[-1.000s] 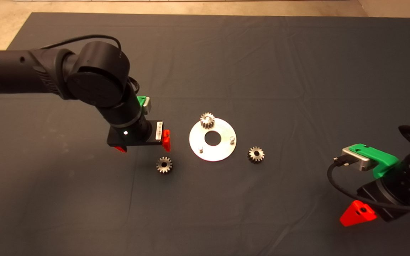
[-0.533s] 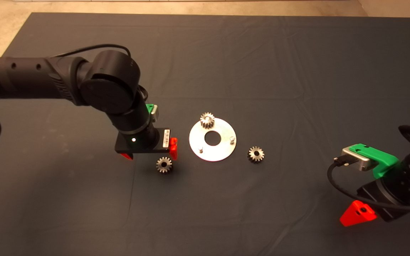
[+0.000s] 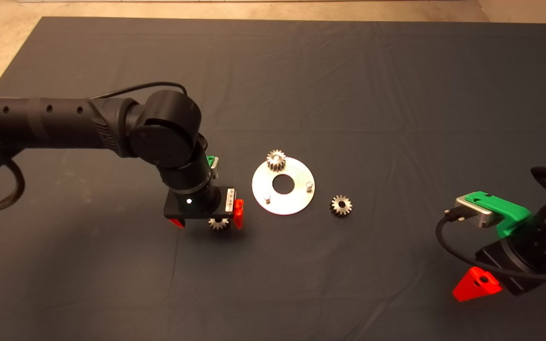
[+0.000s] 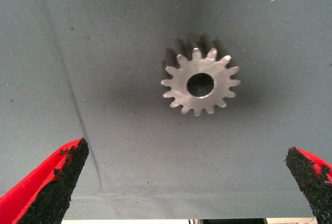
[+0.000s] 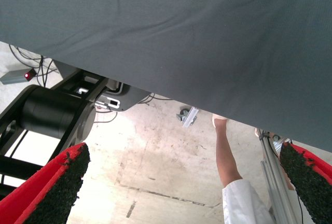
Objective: Install three planetary gears onto the carrier pins
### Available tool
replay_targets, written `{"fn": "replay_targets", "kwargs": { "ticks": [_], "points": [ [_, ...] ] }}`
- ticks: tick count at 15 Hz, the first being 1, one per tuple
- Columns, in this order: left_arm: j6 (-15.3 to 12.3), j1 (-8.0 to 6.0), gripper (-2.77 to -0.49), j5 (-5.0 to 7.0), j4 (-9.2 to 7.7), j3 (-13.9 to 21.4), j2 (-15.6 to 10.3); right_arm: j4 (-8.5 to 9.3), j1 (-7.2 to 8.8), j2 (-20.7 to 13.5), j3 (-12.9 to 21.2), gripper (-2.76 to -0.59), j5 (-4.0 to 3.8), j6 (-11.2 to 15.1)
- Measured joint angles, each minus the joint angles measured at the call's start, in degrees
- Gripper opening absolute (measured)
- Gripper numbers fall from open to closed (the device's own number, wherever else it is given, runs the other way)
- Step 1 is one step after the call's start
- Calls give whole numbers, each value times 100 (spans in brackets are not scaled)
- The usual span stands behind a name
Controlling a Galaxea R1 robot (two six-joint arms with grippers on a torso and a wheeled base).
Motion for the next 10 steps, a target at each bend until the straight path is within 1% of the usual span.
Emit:
{"fn": "replay_targets", "kwargs": {
  "ticks": [2, 3, 6, 10],
  "points": [
    [49, 30, -50, -2, 2, -88, 54, 2, 0, 0, 0, -63, 0, 0],
    [157, 44, -50, -2, 0, -143, 99, 0, 0, 2, 0, -63, -2, 0],
    [323, 55, -50, -20, 2, -337, 236, 0, -1, 0, 0, -63, 0, 0],
    [367, 63, -50, -61, 10, -387, 258, 0, -15, -2, 0, -63, -2, 0]
  ]
}}
